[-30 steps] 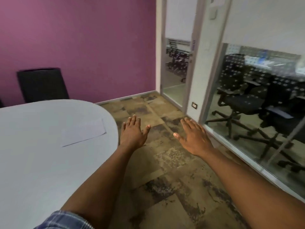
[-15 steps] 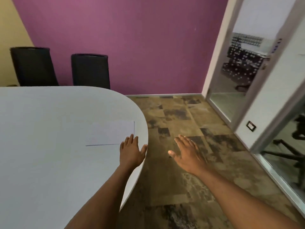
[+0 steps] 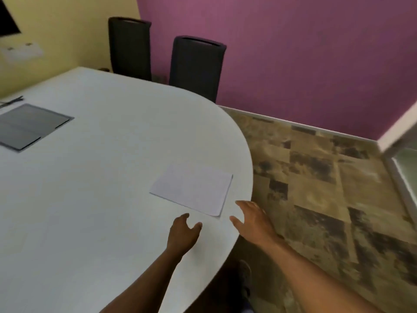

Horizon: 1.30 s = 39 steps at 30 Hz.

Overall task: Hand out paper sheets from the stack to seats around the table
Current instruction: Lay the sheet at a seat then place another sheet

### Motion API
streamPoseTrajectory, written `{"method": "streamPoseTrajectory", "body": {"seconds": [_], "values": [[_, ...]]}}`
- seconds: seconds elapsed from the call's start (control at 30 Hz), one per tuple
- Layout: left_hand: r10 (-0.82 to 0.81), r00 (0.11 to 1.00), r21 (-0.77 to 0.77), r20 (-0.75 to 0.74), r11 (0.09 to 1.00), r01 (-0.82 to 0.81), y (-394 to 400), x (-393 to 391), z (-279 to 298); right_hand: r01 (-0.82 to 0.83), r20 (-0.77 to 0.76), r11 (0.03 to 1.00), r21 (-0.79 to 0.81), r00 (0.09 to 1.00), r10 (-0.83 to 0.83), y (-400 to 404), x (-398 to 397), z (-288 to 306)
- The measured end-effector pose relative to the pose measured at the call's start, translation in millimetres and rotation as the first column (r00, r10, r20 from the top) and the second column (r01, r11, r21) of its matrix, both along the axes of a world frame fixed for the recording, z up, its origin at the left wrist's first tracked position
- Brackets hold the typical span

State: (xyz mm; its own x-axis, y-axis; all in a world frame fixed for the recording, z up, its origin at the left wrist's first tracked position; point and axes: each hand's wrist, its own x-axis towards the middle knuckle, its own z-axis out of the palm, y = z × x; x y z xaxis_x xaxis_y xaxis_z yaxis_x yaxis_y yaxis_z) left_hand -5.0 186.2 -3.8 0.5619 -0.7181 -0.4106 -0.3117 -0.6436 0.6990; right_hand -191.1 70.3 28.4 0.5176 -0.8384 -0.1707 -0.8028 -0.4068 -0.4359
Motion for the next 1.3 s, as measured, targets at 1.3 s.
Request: {"method": "streamPoseTrajectory", "body": {"seconds": [1.3], "values": [[0.949, 0.306, 0.447, 0.071, 0.244, -0.861, -195, 16, -60, -0.352, 0.050, 0.933, 0.072, 0.936, 0.349, -236, 127, -90]]}}
